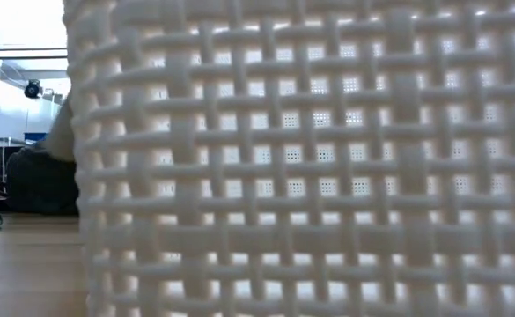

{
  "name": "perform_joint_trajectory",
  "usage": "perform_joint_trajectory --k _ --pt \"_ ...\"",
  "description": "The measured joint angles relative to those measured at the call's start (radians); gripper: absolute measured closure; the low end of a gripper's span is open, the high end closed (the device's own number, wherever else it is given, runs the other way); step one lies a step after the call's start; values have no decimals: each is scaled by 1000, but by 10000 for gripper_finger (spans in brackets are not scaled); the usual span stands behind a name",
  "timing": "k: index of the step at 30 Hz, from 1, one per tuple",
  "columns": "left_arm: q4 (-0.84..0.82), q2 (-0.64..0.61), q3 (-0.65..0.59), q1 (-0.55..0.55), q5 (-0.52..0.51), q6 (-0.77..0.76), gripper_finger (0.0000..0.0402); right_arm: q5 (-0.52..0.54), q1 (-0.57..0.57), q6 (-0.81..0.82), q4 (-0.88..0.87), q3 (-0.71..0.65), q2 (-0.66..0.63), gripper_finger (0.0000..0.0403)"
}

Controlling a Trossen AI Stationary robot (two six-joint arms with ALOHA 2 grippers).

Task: Sort clothes
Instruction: Put the brown shorts into the white bin

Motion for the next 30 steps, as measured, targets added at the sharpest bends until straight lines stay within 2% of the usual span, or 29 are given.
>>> perform_joint_trajectory --k 5,13,17,23,26,30 --pt "98 14 56 16 1 32 392 -2 0 -159 192 8 11 390" --pt "465 2 54 47 39 184 391 30 0 -350 386 57 12 390" --pt "662 9 55 55 106 327 391 87 0 -379 389 93 8 390" --pt "915 42 54 88 113 626 390 114 0 -384 334 124 -5 390" --pt "978 68 54 135 162 678 390 114 0 -367 293 130 -18 390" --pt "1011 101 54 228 199 666 390 114 0 -315 207 130 -46 390"
